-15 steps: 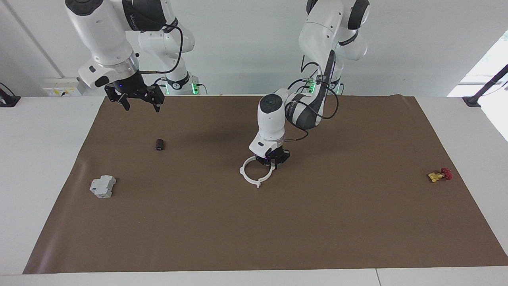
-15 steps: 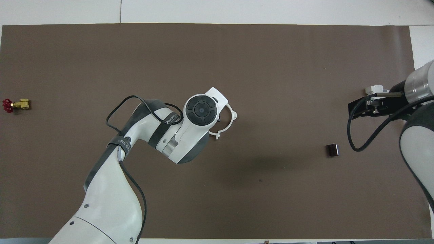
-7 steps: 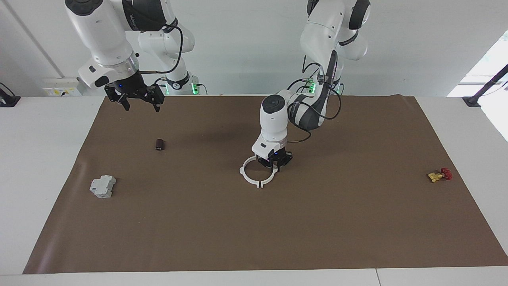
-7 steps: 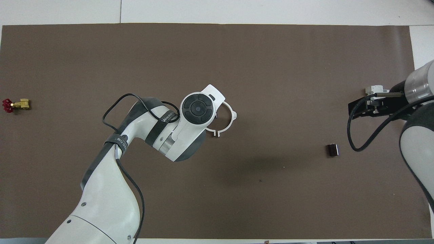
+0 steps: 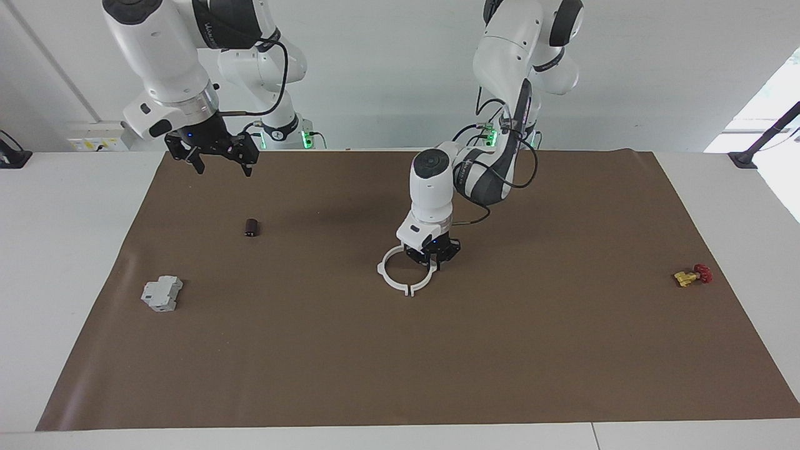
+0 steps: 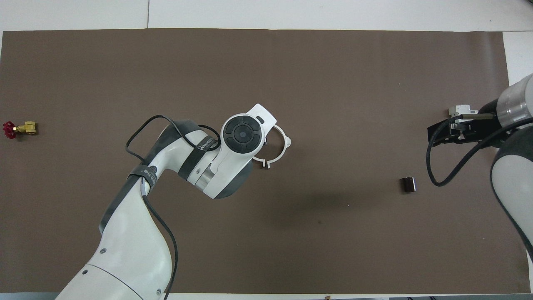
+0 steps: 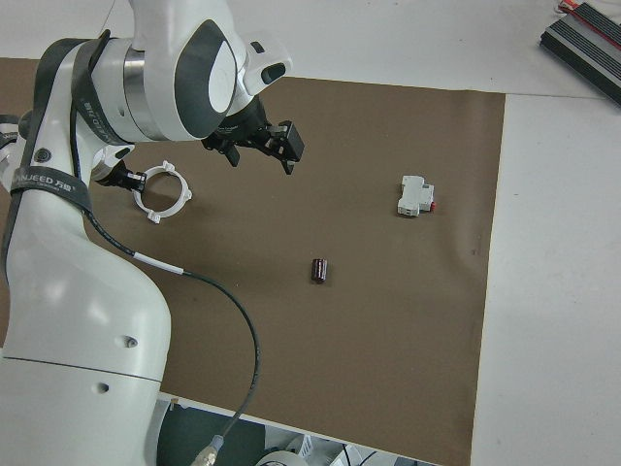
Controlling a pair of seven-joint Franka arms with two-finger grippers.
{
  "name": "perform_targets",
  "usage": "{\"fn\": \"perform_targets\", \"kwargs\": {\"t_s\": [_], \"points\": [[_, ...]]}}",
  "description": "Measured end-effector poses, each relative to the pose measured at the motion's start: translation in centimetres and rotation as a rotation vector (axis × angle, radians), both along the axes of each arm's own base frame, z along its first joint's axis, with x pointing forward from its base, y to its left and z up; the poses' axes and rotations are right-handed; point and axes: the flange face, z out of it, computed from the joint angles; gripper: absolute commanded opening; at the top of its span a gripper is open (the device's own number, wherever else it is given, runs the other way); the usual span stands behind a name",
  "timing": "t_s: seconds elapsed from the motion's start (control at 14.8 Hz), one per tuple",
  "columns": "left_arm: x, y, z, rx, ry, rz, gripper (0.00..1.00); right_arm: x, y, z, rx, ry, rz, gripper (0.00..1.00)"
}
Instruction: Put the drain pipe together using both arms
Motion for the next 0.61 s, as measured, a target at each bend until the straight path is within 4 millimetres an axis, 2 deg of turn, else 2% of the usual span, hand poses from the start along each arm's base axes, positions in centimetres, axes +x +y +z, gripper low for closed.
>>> {"fn": "perform_targets", "kwargs": {"t_s": [0.34,0.4,0.47,0.54,0.61], "points": [[-0.03,-0.04,-0.01,-0.001,-0.002,-0.001,0.0,0.0,0.01,0.0,0.0,0.0,0.0,1.0],[-0.04,-0.06,-0.02,-0.001,-0.002,-0.002,0.03,0.0,0.03,0.0,0.0,0.0,0.001,1.0],[-0.05,-0.07,-0.02,-0.002,-0.002,-0.002,0.32,-0.01,0.07,0.0,0.0,0.0,0.001,1.0],[-0.06,-0.08,-0.02,-0.002,-0.002,-0.002,0.58,-0.01,0.11,0.0,0.0,0.0,0.002,1.0],[-0.06,-0.09,-0.01,-0.002,-0.002,-0.002,0.68,-0.01,0.15,0.0,0.0,0.0,0.003,1.0]]}}
